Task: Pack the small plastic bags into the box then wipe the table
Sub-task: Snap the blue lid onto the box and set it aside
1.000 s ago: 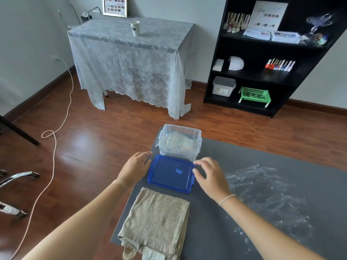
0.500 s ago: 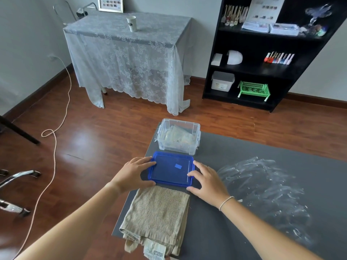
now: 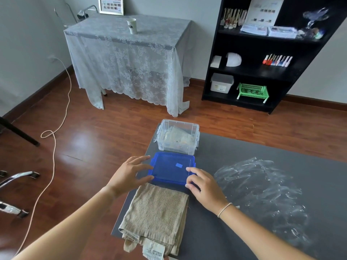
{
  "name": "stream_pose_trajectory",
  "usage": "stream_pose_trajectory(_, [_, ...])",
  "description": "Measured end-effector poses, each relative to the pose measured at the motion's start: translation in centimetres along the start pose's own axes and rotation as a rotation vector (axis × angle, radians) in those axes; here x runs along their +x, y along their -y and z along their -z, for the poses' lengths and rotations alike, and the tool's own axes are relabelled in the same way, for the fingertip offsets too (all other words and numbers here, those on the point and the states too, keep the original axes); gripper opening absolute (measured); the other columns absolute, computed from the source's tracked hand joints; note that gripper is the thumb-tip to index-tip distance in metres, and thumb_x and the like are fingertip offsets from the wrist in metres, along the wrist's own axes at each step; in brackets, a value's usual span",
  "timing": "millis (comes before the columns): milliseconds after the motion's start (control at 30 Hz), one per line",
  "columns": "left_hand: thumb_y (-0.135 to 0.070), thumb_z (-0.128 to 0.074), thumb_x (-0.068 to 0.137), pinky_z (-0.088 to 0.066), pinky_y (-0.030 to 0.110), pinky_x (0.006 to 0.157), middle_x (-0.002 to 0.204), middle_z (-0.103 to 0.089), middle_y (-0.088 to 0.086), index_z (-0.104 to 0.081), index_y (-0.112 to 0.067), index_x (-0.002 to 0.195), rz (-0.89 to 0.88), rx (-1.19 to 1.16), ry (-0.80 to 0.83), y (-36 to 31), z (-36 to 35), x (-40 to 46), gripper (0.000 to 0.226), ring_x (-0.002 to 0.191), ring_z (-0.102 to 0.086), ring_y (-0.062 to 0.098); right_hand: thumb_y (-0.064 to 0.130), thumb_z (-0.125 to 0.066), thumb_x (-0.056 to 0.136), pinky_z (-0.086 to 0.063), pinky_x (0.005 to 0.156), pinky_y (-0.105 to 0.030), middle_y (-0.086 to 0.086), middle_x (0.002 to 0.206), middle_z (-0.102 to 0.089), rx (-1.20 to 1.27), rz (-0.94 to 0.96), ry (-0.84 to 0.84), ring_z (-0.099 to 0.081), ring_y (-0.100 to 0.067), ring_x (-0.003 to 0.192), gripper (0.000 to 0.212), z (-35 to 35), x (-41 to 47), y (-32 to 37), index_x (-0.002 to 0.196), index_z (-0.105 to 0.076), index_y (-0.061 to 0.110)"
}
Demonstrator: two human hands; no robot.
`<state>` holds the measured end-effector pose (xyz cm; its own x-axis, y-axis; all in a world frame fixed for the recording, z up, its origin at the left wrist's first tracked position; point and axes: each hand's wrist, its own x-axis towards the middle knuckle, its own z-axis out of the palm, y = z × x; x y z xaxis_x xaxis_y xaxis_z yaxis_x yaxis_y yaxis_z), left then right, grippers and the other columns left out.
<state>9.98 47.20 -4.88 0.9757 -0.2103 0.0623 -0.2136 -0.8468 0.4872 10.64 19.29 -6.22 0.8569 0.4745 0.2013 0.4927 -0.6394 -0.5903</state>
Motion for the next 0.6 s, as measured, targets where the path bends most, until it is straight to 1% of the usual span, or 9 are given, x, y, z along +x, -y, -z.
stream_pose_trajectory(67, [-0.043,-0.069,0.076,-0.044,0.033,0.096,0.125,-0.061,0.000,-0.073,-0.024,0.097,-0.047,0.004,-0.064,-0.7,0.6,0.1,0.029,0.109,-0.056,0.023,0.011,-0.066,0.083,-0.038,0.094,-0.024,-0.007,0.119,-0.064,0.044,-0.011,-0.038,-0.060,-0.021,0.108,0.009,0.7,0.5,0.6,0.076,-0.062,0.007])
stream_pose_trajectory(100, [-0.048,-0.065,0.076,-0.045,0.032,0.093,0.120,-0.063,0.001,-0.073,-0.022,0.096,-0.074,0.001,-0.091,-1.1,0.9,0.2,0.033,0.105,-0.058,0.023,0.011,-0.065,0.083,-0.038,0.093,-0.023,-0.007,0.119,-0.063,0.067,-0.018,-0.054,-0.060,-0.020,0.107,0.009,1.1,0.8,0.9,0.077,-0.062,0.006])
stream_pose_trajectory(167, [-0.057,-0.057,0.076,-0.046,0.027,0.088,0.109,-0.067,0.000,-0.073,-0.019,0.093,-0.120,-0.023,-0.137,-2.0,1.5,0.5,0.045,0.097,-0.059,0.020,0.009,-0.064,0.084,-0.037,0.092,-0.018,-0.007,0.120,-0.063,0.123,-0.028,-0.090,-0.060,-0.019,0.105,0.008,1.9,1.4,1.5,0.079,-0.063,0.005])
stream_pose_trajectory(233, [-0.059,-0.054,0.079,-0.045,0.022,0.084,0.101,-0.068,-0.001,-0.073,-0.017,0.091,-0.168,-0.053,-0.180,-2.9,2.0,0.8,0.048,0.090,-0.059,0.017,0.009,-0.063,0.085,-0.035,0.093,-0.014,-0.005,0.120,-0.062,0.187,-0.034,-0.133,-0.057,-0.014,0.108,0.007,2.8,2.1,2.2,0.080,-0.062,0.004])
stream_pose_trajectory(367, [-0.052,-0.057,0.081,-0.045,0.023,0.079,0.093,-0.069,-0.001,-0.072,-0.017,0.090,-0.270,-0.073,-0.225,-4.5,2.7,1.5,0.040,0.079,-0.059,0.016,0.009,-0.061,0.087,-0.036,0.096,-0.010,0.006,0.114,-0.060,0.308,-0.021,-0.176,-0.054,-0.003,0.109,0.007,4.6,3.3,3.3,0.080,-0.059,0.006])
stream_pose_trajectory(500, [-0.042,-0.056,0.085,-0.045,0.023,0.078,0.087,-0.068,0.001,-0.072,-0.013,0.090,-0.322,-0.064,-0.316,-5.4,3.8,2.5,0.033,0.079,-0.057,0.014,0.010,-0.060,0.087,-0.040,0.090,-0.012,0.005,0.107,-0.063,0.398,-0.045,-0.194,-0.056,0.001,0.102,0.006,5.9,4.4,3.5,0.081,-0.058,0.010])
stream_pose_trajectory(533, [-0.041,-0.056,0.086,-0.045,0.022,0.078,0.086,-0.068,0.002,-0.071,-0.012,0.092,-0.330,-0.069,-0.331,-5.7,4.2,2.8,0.033,0.080,-0.055,0.013,0.010,-0.060,0.087,-0.041,0.089,-0.012,0.005,0.106,-0.064,0.420,-0.051,-0.203,-0.058,0.002,0.098,0.006,6.2,4.6,3.4,0.082,-0.058,0.012])
stream_pose_trajectory(600, [-0.040,-0.055,0.086,-0.045,0.021,0.077,0.086,-0.067,0.002,-0.071,-0.011,0.095,-0.335,-0.083,-0.345,-6.2,4.9,3.7,0.034,0.079,-0.054,0.011,0.013,-0.062,0.086,-0.045,0.084,-0.013,0.007,0.103,-0.065,0.457,-0.072,-0.216,-0.062,-0.005,0.090,0.011,6.6,5.1,3.2,0.085,-0.057,0.022])
